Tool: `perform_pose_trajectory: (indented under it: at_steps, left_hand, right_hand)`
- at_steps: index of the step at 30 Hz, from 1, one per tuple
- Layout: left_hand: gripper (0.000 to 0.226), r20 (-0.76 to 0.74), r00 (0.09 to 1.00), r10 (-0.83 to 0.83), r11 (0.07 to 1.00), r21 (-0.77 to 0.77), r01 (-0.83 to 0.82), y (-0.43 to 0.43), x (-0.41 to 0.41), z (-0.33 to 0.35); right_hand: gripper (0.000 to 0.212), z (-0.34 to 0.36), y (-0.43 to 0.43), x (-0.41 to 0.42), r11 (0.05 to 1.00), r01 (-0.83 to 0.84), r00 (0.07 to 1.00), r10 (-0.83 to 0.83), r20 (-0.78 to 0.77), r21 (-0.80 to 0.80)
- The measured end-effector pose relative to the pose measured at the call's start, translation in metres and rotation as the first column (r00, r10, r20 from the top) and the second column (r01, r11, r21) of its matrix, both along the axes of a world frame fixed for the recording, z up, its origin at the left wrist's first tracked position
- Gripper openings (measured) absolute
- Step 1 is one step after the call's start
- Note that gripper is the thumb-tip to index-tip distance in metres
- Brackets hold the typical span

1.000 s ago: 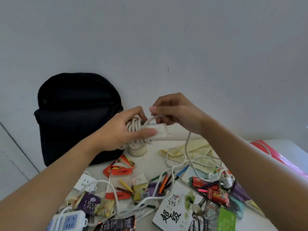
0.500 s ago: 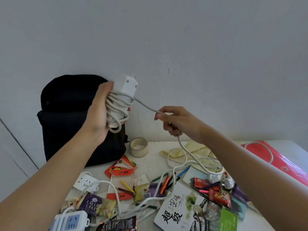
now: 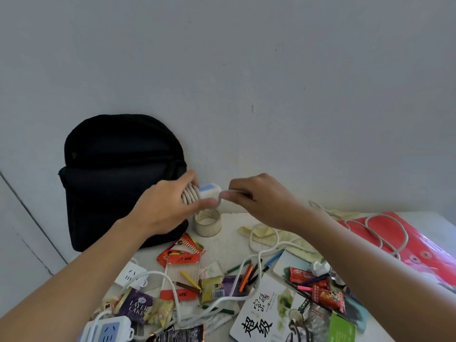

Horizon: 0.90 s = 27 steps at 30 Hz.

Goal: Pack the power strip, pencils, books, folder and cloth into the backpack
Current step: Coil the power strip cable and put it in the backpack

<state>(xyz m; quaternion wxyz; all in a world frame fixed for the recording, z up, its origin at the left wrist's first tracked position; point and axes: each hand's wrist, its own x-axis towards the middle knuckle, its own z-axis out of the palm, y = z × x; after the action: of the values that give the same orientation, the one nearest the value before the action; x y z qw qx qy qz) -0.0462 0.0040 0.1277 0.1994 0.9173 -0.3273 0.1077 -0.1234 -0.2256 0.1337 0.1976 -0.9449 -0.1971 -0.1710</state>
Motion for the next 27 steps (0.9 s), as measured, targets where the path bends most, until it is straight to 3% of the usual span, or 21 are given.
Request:
perform_pose_trajectory:
  at_steps: [4,9,15,18,20,22,24,25,27]
  left_hand:
    - [0.057,-0.160,0.969,-0.190,0.981,0.001,0.193,-0.008,-0.017,0.001]
    - [0.049,-0.338,0.817,-0.466,0.854,-0.413,0.317,-0.015,-0.035,0.010]
    - [0.045,-0.413,0.731,-0.543,0.769,-0.595,0.235,-0.030,-0.044,0.012]
    - [0.062,-0.402,0.706,-0.583,0.673,-0.726,0.143,-0.030,-0.041,0.014]
    - [0.061,-0.387,0.717,-0.581,0.576,-0.817,0.025,-0.030,-0.038,0.020]
    - [0.051,-0.351,0.761,-0.545,0.501,-0.865,-0.041,-0.032,-0.034,0.026]
    - [0.051,-0.347,0.800,-0.489,0.443,-0.889,-0.115,-0.031,-0.028,0.030]
    - [0.052,-0.355,0.805,-0.476,0.393,-0.904,-0.167,-0.030,-0.024,0.032]
    - [0.041,-0.328,0.834,-0.444,0.326,-0.926,-0.191,-0.023,-0.014,0.037]
  right_hand:
    - [0.030,0.017,-0.001,0.004,0.992,-0.070,0.986,0.053,0.155,0.108]
    - [0.045,0.035,-0.005,0.010,0.858,-0.022,0.997,0.059,-0.057,0.512]
    - [0.047,0.033,0.001,0.017,0.779,0.082,0.951,0.124,-0.282,0.622]
    - [0.043,0.023,-0.005,0.022,0.649,0.129,0.885,0.265,-0.382,0.749]
    - [0.037,0.017,-0.006,0.022,0.576,0.126,0.859,0.344,-0.379,0.808]
    - [0.049,0.016,-0.003,0.020,0.638,0.104,0.878,0.301,-0.372,0.763]
    - [0.060,0.017,0.001,0.017,0.812,0.109,0.928,0.123,-0.351,0.573]
    - [0.061,0.015,0.001,0.016,0.877,0.132,0.946,0.028,-0.324,0.461]
    - [0.055,0.005,-0.001,0.013,0.921,0.175,0.957,-0.076,-0.279,0.348]
